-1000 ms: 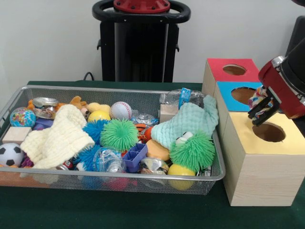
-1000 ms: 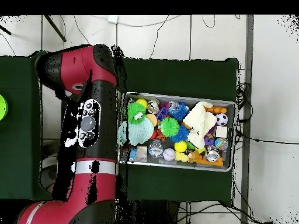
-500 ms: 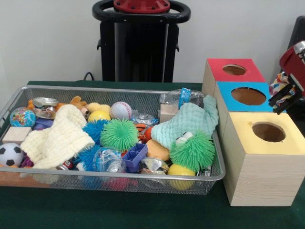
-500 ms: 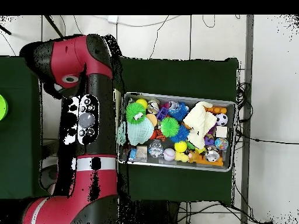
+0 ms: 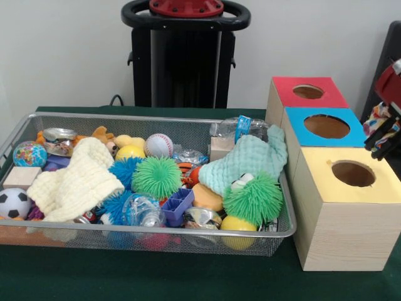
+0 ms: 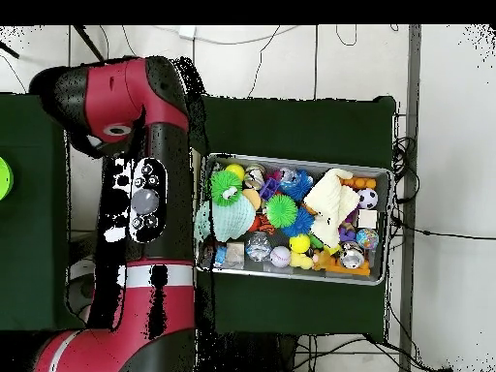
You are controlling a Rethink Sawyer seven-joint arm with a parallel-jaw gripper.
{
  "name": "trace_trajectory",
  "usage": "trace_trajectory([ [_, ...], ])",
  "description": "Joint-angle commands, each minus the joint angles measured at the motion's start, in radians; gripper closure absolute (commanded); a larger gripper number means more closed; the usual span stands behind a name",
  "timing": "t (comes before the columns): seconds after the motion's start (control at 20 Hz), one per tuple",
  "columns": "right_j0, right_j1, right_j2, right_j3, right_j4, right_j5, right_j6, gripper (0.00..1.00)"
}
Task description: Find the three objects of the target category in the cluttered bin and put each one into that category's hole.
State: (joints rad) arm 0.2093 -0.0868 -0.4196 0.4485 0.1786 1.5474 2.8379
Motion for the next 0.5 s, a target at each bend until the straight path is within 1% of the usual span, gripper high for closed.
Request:
trace_trajectory([
  [0.05,-0.037,-0.030,0.096,0.213,0.036,-0.135,0.168,1.00],
  [0.25,-0.034,-0.044,0.091,0.274,0.039,-0.188,0.162,1.00],
  [0.35,-0.034,-0.044,0.083,0.287,0.036,-0.199,0.156,1.00],
  [0.45,-0.026,-0.050,0.081,0.320,0.036,-0.225,0.157,1.00],
  [0.5,-0.028,-0.048,0.079,0.318,0.036,-0.224,0.153,1.00],
])
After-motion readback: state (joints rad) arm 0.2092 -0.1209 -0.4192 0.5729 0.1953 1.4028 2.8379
